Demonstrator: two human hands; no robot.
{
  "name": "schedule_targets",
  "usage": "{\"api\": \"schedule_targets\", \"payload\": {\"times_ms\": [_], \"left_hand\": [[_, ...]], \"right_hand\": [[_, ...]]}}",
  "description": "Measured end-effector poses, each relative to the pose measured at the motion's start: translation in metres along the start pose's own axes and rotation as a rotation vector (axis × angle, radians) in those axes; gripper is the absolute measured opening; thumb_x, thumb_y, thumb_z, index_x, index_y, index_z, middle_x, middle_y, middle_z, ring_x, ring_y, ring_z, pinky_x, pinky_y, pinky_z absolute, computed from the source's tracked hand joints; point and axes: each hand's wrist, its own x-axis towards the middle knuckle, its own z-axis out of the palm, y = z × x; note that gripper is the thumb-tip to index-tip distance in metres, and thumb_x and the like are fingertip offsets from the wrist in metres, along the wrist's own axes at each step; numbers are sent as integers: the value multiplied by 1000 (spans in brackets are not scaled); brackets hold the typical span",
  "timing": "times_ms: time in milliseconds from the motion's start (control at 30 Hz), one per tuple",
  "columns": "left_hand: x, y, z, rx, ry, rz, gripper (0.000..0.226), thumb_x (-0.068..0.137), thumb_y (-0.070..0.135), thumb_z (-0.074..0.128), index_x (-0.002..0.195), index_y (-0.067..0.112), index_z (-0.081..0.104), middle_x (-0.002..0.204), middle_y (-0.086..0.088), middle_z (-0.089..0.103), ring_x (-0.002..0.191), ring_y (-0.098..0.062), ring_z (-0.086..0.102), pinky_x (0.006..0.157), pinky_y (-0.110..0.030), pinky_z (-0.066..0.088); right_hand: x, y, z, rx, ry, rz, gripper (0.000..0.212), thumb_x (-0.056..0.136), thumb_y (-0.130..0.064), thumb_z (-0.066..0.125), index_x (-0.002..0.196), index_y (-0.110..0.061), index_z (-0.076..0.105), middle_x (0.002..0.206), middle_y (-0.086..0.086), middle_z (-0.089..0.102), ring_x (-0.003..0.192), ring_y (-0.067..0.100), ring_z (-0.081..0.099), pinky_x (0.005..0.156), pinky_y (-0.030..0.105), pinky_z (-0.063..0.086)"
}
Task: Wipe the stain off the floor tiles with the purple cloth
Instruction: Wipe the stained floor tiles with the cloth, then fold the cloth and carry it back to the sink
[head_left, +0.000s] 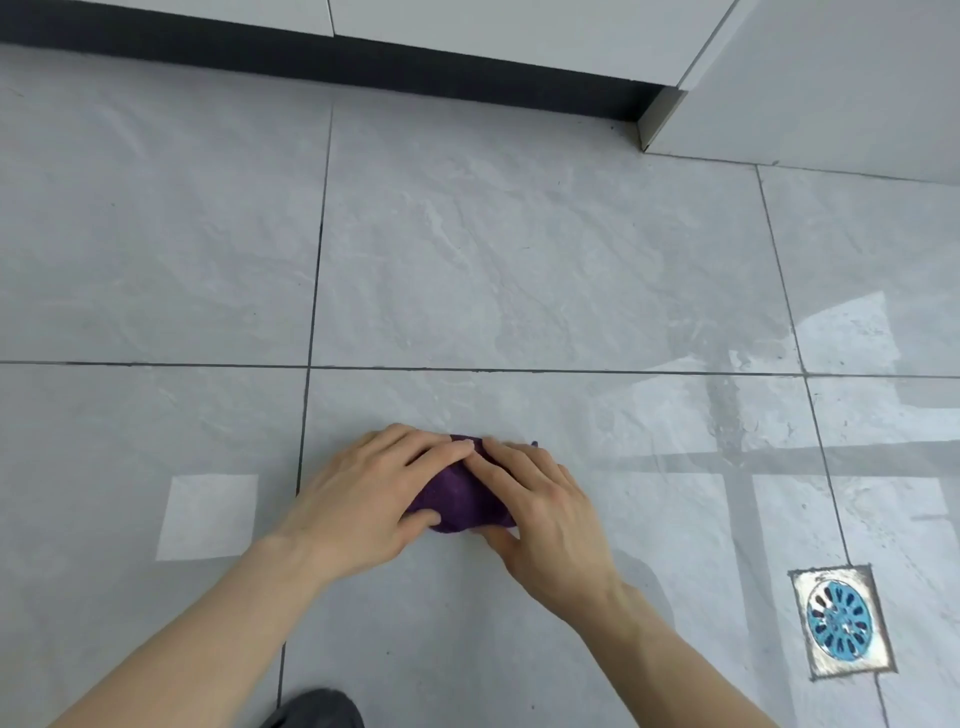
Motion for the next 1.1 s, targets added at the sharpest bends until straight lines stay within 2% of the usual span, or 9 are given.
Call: {"api": "schedule_targets", "payload": {"times_ms": [67, 133, 267, 367, 500, 667, 767, 900, 1100], "left_hand": [[-6, 3, 6, 41, 49, -17, 70, 79, 38, 77, 142, 36, 46, 132, 19, 61, 117, -9, 60, 89, -26, 55], [-11, 7, 14, 88, 131, -8, 64, 73, 31, 85, 130, 27, 58, 120, 14, 69, 104, -13, 67, 79, -27, 58], [-21, 17, 24, 201, 235, 1, 54, 63, 15, 84, 114, 18, 68, 101, 7, 74, 89, -20, 69, 86, -26, 46], [-24, 26, 15, 308, 147, 3, 46, 59, 13, 83, 102, 18, 67, 84, 5, 69, 83, -23, 64, 88, -31, 40], [-32, 51, -32, 306, -65, -52, 44, 60, 25, 89, 95, 22, 62, 72, 7, 68, 74, -21, 63, 74, -32, 49], [-58, 101, -131, 130, -103, -135, 35, 80, 29, 78, 108, 23, 57, 88, 5, 70, 89, -23, 61, 83, -35, 48], [-76, 145, -202, 87, -77, -171, 33, 83, 28, 75, 107, 22, 54, 83, 8, 60, 82, -19, 51, 85, -34, 47], [-95, 211, -308, 79, -26, -167, 33, 83, 30, 77, 107, 23, 55, 89, 8, 66, 87, -19, 51, 89, -30, 42], [-114, 318, -501, 85, 88, -153, 33, 84, 34, 75, 109, 30, 53, 94, 14, 59, 97, -16, 49, 93, -24, 35]], "right_hand": [[-2, -3, 4, 4, 38, 16, 69, 81, -20, 74, 144, -34, 50, 133, -15, 62, 111, 17, 56, 95, 30, 49], [-7, -8, 10, -12, 95, 22, 67, 77, -9, 71, 139, -30, 56, 118, -13, 67, 100, 19, 57, 91, 32, 50], [-16, -21, 19, -53, 136, 44, 61, 68, -1, 71, 125, -23, 65, 92, -7, 67, 82, 22, 57, 73, 30, 49], [-17, -28, 12, -83, 53, 67, 58, 62, -2, 76, 115, -25, 69, 83, -8, 66, 74, 21, 58, 67, 28, 47], [-24, -48, -29, -46, -55, 107, 47, 63, -3, 72, 105, -25, 69, 78, -8, 68, 70, 21, 57, 65, 29, 46], [-43, -95, -127, 33, -41, 213, 36, 63, -2, 72, 94, -17, 62, 70, -3, 67, 65, 25, 55, 63, 29, 36], [-59, -128, -198, 50, -24, 236, 34, 63, -1, 72, 93, -16, 63, 69, -3, 68, 66, 25, 56, 67, 29, 34], [-75, -174, -315, 107, 15, 265, 35, 65, 0, 70, 96, -17, 63, 75, -4, 69, 74, 25, 58, 78, 31, 38], [-91, -246, -526, 112, 128, 238, 35, 67, -1, 76, 95, -18, 65, 74, -6, 68, 71, 25, 59, 77, 32, 43]]}}
